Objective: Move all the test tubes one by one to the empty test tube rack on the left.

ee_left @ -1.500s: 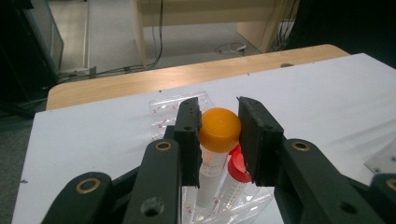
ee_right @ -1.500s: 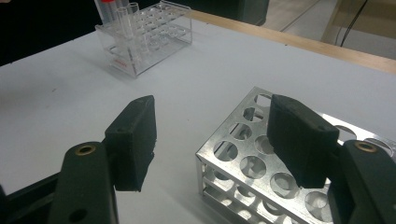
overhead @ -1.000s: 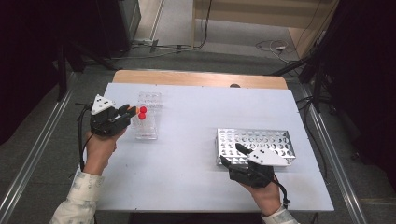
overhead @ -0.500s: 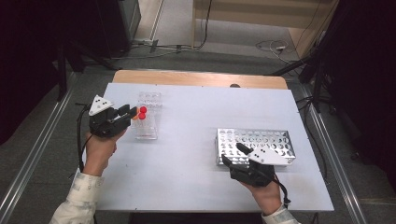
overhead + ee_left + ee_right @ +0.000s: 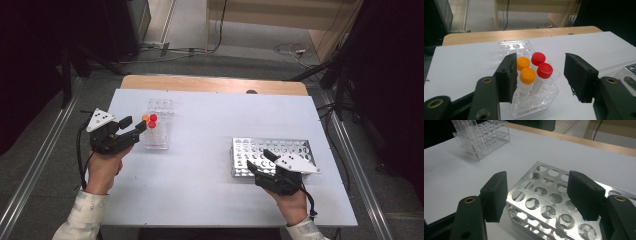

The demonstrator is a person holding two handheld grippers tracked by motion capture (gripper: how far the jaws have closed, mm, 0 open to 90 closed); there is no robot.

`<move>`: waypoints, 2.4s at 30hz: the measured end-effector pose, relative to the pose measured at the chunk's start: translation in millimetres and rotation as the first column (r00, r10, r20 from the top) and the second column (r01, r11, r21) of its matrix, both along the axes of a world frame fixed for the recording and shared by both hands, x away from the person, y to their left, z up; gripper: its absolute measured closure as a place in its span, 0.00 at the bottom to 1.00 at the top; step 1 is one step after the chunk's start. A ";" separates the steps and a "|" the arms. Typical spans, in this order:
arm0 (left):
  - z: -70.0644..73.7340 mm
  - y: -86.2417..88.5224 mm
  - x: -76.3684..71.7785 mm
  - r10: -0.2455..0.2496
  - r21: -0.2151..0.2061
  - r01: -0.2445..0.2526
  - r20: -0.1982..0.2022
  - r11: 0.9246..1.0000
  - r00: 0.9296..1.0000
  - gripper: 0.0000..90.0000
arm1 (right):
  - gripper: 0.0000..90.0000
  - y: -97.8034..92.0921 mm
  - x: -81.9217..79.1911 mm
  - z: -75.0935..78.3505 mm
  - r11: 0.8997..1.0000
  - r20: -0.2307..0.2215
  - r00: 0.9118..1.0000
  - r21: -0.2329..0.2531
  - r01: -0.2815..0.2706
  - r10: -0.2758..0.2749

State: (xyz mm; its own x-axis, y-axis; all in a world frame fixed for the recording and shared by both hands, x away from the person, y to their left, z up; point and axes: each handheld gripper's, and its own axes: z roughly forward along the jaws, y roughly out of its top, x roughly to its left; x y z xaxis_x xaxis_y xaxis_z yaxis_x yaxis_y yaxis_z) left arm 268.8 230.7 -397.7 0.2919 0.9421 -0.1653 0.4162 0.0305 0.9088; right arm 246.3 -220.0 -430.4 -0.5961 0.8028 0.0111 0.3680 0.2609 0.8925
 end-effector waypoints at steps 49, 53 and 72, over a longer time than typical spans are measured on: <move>-47.1 12.1 -62.6 0.132 0.075 -0.129 -0.035 0.989 0.991 0.24 | 0.34 -90.2 -6.9 -2.8 0.974 0.039 0.973 -0.017 0.226 -0.225; -48.7 17.8 -65.6 0.149 0.073 -0.146 -0.033 0.987 0.988 0.24 | 0.34 -105.1 -8.6 -4.5 0.963 0.033 0.962 -0.009 0.270 -0.269; -71.1 33.7 -58.6 0.236 0.111 -0.228 -0.068 0.967 0.969 0.24 | 0.31 -163.1 -3.8 -27.3 0.896 -0.051 0.895 -0.006 0.444 -0.444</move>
State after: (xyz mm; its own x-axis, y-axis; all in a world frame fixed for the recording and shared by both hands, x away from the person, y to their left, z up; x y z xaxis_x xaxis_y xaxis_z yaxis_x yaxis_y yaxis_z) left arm 210.2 264.4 -468.8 0.0532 0.9954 -0.0793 0.4801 0.0441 0.8761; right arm 242.5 -383.2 -457.7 -0.1763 0.9836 0.0371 0.4886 0.0547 0.8708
